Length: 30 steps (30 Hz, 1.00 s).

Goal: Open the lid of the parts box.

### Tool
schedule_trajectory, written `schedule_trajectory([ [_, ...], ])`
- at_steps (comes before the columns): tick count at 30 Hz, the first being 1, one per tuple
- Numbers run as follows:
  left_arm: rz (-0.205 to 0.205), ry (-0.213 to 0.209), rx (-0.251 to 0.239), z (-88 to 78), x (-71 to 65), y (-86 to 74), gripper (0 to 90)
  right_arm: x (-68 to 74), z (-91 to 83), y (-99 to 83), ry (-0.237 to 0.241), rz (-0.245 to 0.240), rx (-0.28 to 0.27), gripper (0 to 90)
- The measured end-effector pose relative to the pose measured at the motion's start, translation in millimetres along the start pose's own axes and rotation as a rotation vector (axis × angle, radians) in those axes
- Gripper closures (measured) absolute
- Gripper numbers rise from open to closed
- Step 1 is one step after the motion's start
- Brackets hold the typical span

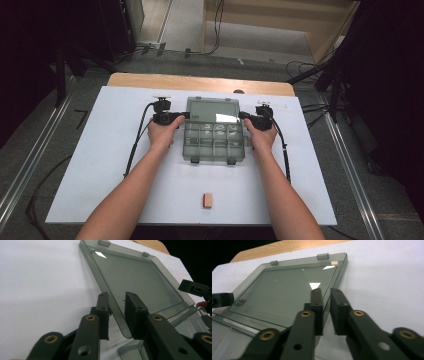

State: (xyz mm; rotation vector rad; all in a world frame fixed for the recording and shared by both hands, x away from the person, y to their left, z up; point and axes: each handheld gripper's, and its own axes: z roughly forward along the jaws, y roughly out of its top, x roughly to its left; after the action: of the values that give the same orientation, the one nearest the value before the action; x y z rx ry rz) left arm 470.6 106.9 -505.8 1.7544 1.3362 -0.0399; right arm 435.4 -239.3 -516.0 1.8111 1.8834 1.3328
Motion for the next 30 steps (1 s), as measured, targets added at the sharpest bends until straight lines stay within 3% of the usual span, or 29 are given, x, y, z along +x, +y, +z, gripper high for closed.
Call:
schedule_trajectory([
  [2, 0.027, -0.016, -0.006, -0.9, -1.7, -0.8, 64.3, 2.3, -0.6, 0.0, -0.028, -0.039, -0.01, 64.6],
  [6, 0.081, -0.04, -0.034, -5.1, -7.0, -2.0, 42.2, 5.7, -4.3, 1.2, -0.024, -0.08, -0.017, 44.2],
  [10, 0.134, -0.04, -0.045, -10.2, -12.5, -3.2, 24.5, 8.7, -9.6, 1.9, -0.023, -0.107, -0.029, 31.2],
  [13, 0.15, -0.081, -0.074, -15.7, -13.4, -4.4, 19.0, 11.2, -13.8, 2.1, -0.018, -0.124, -0.035, 15.3],
  [15, 0.178, -0.069, -0.093, -20.6, -15.8, -6.8, 18.9, 13.4, -16.6, 0.9, -0.008, -0.131, -0.045, 11.4],
  [17, 0.197, -0.093, -0.116, -25.9, -16.1, -9.6, 16.5, 15.6, -20.1, -1.4, -0.006, -0.15, -0.058, 11.2],
  [18, 0.206, -0.102, -0.123, -28.2, -16.0, -10.8, 11.0, 16.3, -21.3, -2.4, -0.009, -0.157, -0.062, 11.1],
  [21, 0.238, -0.093, -0.15, -36.2, -17.1, -15.3, 10.8, 18.4, -26.2, -5.6, 0.003, -0.174, -0.08, 8.6],
  [23, 0.239, -0.091, -0.159, -41.1, -16.8, -17.8, 10.8, 19.4, -28.9, -7.3, 0.005, -0.181, -0.09, 7.9],
  [25, 0.241, -0.089, -0.169, -45.2, -15.9, -20.0, 10.8, 20.7, -31.3, -9.6, 0.031, -0.187, -0.095, 0.0],
  [28, 0.255, -0.08, -0.167, -50.4, -14.9, -23.6, 10.3, 23.4, -35.2, -13.4, 0.049, -0.199, -0.098, 0.0],
  [30, 0.28, -0.093, -0.158, -52.9, -14.9, -27.0, 0.0, 25.3, -37.3, -15.9, 0.043, -0.215, -0.103, 0.0],
])
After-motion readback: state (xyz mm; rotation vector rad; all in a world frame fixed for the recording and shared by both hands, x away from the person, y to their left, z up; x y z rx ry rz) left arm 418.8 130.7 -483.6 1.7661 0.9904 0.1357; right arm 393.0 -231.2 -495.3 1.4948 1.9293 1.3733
